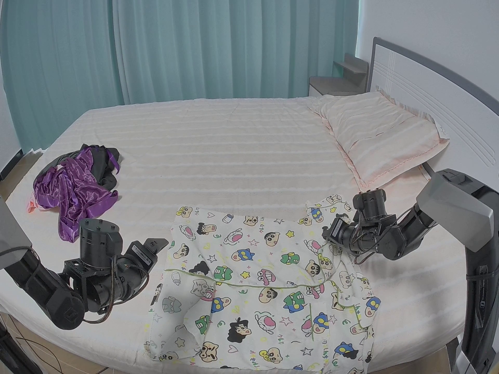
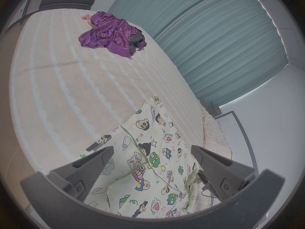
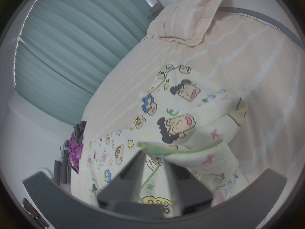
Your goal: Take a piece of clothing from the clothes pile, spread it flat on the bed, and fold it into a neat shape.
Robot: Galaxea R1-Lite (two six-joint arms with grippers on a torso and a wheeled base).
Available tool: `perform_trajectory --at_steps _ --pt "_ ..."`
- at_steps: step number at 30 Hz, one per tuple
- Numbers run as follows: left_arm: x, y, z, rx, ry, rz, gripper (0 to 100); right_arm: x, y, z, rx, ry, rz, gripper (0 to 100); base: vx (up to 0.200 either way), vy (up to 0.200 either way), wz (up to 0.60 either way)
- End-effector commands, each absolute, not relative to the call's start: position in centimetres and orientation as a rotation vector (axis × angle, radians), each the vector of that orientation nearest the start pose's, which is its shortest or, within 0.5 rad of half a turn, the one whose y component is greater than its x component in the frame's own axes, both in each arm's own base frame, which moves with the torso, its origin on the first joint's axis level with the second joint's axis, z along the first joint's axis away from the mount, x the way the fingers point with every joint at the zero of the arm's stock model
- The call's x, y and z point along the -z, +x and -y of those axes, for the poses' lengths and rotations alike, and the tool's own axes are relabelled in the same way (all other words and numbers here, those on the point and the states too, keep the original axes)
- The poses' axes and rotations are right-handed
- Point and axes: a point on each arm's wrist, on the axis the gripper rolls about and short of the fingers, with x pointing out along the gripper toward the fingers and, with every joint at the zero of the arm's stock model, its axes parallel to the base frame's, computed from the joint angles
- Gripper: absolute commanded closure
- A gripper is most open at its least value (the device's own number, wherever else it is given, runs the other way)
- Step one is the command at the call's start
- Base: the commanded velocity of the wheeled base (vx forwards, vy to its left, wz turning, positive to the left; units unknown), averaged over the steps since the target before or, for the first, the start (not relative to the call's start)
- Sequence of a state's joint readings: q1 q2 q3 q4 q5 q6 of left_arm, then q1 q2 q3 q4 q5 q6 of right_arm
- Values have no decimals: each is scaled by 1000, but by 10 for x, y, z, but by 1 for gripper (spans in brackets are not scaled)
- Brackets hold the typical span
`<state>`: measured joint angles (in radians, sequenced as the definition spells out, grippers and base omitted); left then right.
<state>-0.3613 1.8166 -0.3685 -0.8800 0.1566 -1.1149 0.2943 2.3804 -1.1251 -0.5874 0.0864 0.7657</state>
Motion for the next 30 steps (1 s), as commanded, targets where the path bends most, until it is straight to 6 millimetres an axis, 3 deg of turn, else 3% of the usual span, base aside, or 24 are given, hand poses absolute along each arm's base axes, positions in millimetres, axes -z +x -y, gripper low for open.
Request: perform_trajectory --at_steps 1,8,17,23,30 --pt "-72 241 87 -127 -937 -593 0 12 401 -130 -92 640 -806 0 0 0 0" --pt "-70 241 87 -130 -934 -600 0 -19 395 -128 -59 647 -729 0 0 0 0" --pt "-70 241 87 -130 -930 -602 0 -44 359 -131 -77 656 -741 0 0 0 0" --pt "-69 240 88 -129 -929 -603 0 -74 340 -121 -105 685 -700 0 0 0 0" --pt "-70 240 88 -130 -930 -601 0 -71 320 -93 -60 694 -741 0 0 0 0"
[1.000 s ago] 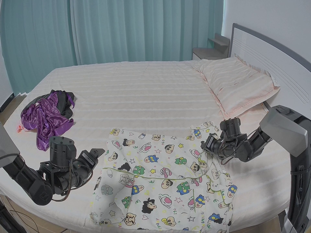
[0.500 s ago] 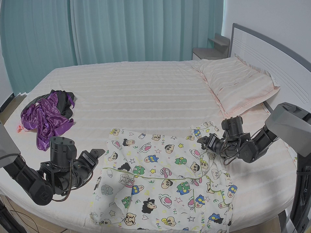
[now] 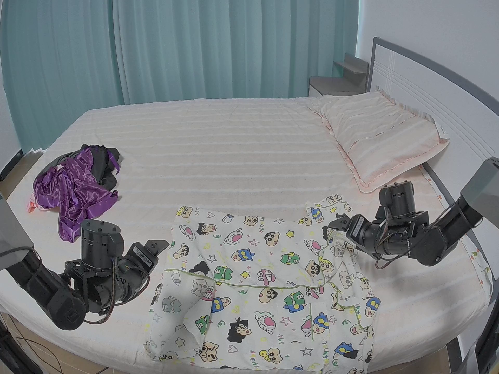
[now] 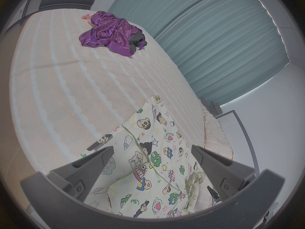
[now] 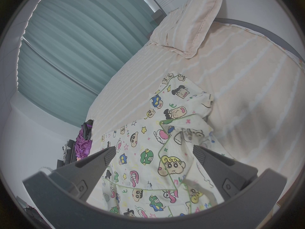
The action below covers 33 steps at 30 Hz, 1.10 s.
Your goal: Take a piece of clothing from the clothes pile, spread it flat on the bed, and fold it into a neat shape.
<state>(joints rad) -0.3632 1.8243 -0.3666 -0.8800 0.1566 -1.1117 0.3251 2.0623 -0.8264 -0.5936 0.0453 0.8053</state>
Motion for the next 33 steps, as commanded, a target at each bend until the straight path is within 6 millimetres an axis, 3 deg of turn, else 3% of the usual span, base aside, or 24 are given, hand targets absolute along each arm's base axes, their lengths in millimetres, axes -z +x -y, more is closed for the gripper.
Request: perform_trajectory --at_steps 1,5,13,20,28,33 --pt "-70 240 88 -130 -930 -601 0 -71 320 -93 -60 694 -741 0 0 0 0" --pt "-69 240 87 -130 -929 -603 0 -51 322 -53 38 714 -786 0 0 0 0" --pt "-69 240 87 -131 -928 -604 0 -14 319 -16 127 580 -869 0 0 0 0" --pt "-69 240 87 -132 -931 -604 0 5 317 -17 127 414 -912 0 0 0 0" --pt "-67 241 88 -137 -928 -611 0 31 321 -40 85 258 -875 0 0 0 0" --pt "-65 241 88 -141 -926 -616 0 32 314 -55 50 224 -868 0 0 0 0"
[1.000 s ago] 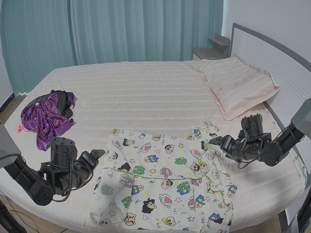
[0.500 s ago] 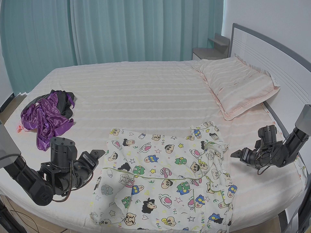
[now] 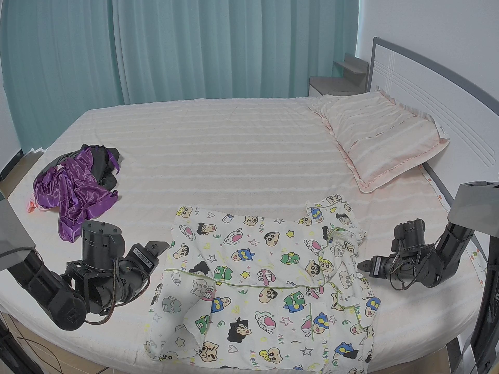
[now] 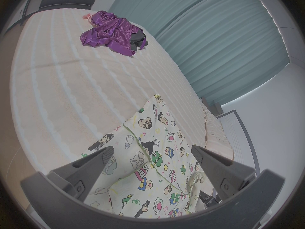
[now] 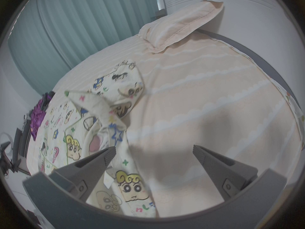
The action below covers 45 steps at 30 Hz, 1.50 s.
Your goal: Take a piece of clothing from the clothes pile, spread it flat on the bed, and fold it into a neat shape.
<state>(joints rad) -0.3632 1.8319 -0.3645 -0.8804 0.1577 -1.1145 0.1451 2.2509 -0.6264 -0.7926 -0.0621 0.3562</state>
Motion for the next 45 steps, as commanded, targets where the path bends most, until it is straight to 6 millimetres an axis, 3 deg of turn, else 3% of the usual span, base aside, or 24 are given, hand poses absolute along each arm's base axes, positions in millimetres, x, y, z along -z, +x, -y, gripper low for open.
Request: perform_trajectory --at_steps 1,15,23,34,35,45 --pt "-65 241 88 -140 -923 -616 0 32 314 -58 48 212 -867 0 0 0 0" --pt "-65 241 88 -139 -919 -616 0 24 309 -87 1 147 -823 0 0 0 0" --pt "-65 241 88 -139 -919 -616 0 31 305 -103 -14 184 -844 0 0 0 0" --pt "-65 241 88 -139 -921 -616 0 33 306 -104 3 272 -860 0 0 0 0" --pt "-65 241 88 -139 -921 -616 0 33 306 -104 -1 279 -861 100 0 0 0" --pt "-65 241 88 -139 -921 -616 0 29 307 -104 8 322 -849 100 0 0 0"
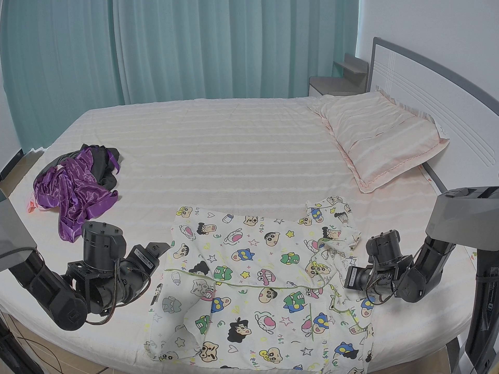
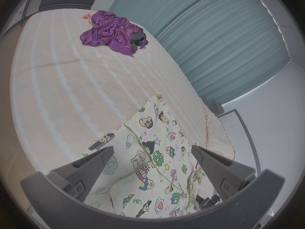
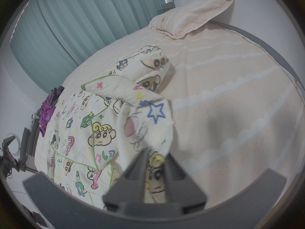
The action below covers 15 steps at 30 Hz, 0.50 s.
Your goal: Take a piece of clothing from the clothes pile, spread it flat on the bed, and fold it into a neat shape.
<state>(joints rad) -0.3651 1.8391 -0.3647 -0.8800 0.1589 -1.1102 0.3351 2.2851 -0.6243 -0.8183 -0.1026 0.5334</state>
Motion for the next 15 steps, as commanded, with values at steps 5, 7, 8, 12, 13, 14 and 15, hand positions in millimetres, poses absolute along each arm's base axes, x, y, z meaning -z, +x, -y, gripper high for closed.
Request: perform_trajectory --at_steps 5,7,8,12,13,14,15 --pt "-65 241 88 -138 -921 -615 0 25 308 -102 20 334 -837 100 0 0 0" --pt "-65 241 88 -138 -921 -615 0 25 308 -97 35 336 -833 100 0 0 0" --pt "-65 241 88 -138 -921 -615 0 24 308 -95 41 338 -830 100 0 0 0" --pt "-66 241 88 -137 -922 -614 0 14 312 -83 69 359 -796 100 0 0 0" --pt "-66 241 88 -137 -922 -614 0 12 313 -78 82 367 -789 100 0 0 0" --pt "-66 241 88 -137 -922 -614 0 10 314 -75 92 370 -783 100 0 0 0" --pt "-66 241 88 -137 -922 -614 0 10 314 -74 94 371 -782 100 0 0 0"
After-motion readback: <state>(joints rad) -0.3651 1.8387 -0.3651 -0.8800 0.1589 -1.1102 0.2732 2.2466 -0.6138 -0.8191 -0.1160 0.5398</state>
